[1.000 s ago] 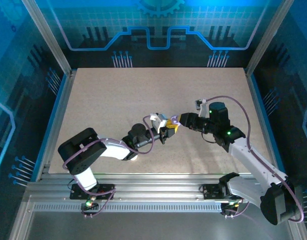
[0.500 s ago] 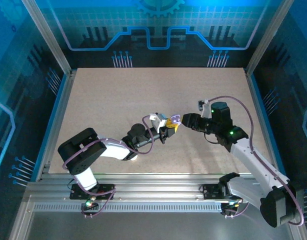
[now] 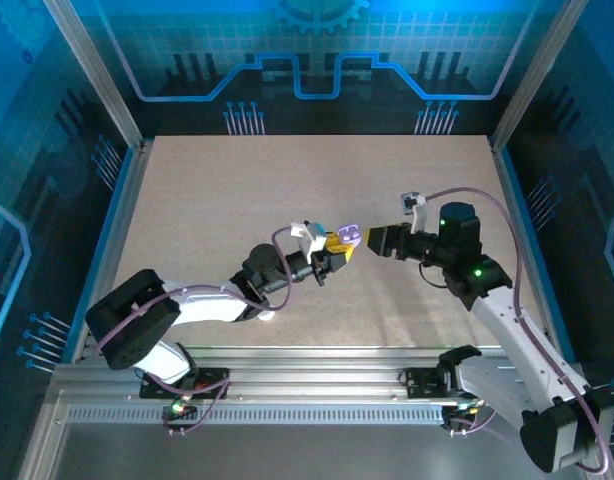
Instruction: Insert the wireless bluetooth earbuds into the charging case
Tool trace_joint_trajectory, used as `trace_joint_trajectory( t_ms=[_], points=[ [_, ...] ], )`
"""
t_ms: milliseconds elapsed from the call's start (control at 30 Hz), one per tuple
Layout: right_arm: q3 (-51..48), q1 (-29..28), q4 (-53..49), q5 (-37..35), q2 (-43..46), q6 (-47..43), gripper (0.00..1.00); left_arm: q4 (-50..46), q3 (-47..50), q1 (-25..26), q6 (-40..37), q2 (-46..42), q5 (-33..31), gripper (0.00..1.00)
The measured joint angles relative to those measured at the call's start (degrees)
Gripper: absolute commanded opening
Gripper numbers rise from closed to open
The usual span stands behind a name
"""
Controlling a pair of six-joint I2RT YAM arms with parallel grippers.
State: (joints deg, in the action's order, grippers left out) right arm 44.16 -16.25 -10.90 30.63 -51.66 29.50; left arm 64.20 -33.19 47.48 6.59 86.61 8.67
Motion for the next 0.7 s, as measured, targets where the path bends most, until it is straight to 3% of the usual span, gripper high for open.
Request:
trace_joint_trajectory(
  t_ms=[133, 300, 467, 700],
  points=[
    [0.85, 0.46, 0.39, 3.61, 1.75, -7.26, 0.68, -5.6, 0.5, 0.0, -1.6, -4.33, 1.86, 0.13],
    [0.96, 0.59, 0.63, 8.66, 5.6, -17.86, 0.9, -12.31, 0.57, 0.02, -4.37, -10.45, 4.22, 0.14],
    [0.98, 0.59, -0.66, 13.03, 7.85, -28.52, 0.9, -20.17, 0.5, 0.04, -8.37, -15.3, 6.73, 0.14],
    [3.82, 0.55, -11.21, 17.79, 5.25, -46.12, 0.87, -26.45, 0.44, 0.04, -11.78, -17.75, 9.07, 0.14]
  ],
)
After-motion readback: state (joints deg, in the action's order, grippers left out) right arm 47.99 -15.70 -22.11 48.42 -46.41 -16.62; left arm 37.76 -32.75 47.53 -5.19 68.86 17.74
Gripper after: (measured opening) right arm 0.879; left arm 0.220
